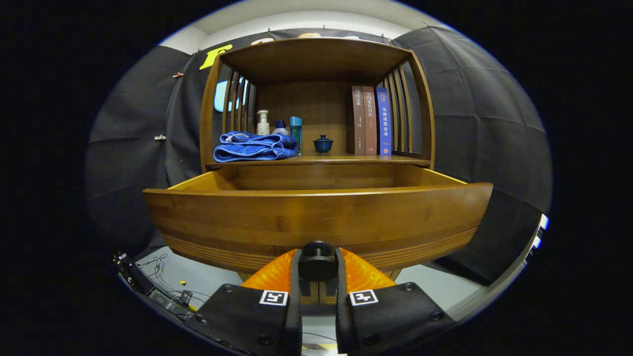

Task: Pull open the drawer, take out the items inside it, and place them on the countertop above the cabinet.

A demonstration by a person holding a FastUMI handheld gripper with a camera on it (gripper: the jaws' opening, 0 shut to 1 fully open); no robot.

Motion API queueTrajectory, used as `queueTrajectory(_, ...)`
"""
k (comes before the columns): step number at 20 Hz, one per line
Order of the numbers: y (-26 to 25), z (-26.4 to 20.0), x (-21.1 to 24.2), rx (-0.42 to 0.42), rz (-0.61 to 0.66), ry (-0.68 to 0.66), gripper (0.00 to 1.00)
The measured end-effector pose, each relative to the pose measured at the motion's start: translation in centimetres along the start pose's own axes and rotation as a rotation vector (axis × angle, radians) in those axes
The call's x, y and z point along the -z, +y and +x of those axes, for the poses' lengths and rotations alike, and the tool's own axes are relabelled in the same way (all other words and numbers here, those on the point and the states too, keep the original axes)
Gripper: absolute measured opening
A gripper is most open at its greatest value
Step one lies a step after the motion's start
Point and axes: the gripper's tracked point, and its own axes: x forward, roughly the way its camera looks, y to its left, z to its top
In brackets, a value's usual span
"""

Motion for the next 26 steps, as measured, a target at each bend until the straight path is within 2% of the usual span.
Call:
queueTrajectory(2,-0.2,-0.2,0.1,0.004,0.007,0.027,0.36)
queueTrajectory(4,-0.4,-0.9,-2.1,0.015,0.021,-0.013,0.54)
queueTrajectory(9,-0.2,-2.7,-8.8,-0.020,0.002,-0.067,0.98)
queueTrajectory(12,-0.4,-1.0,-12.3,-0.036,-0.024,-0.009,0.99)
queueTrajectory(15,0.7,2.0,-14.1,-0.104,0.009,0.140,0.99)
queueTrajectory(17,0.6,4.7,-14.3,-0.103,0.005,0.251,0.99)
queueTrajectory(19,-0.1,7.6,-12.9,-0.080,-0.009,0.392,0.99)
queueTrajectory(22,1.0,10.7,-9.4,-0.100,0.043,0.619,0.99)
queueTrajectory(23,1.0,11.1,-8.0,-0.101,0.025,0.686,0.99)
queueTrajectory(26,0.7,13.2,-4.6,-0.062,-0.003,0.831,1.00)
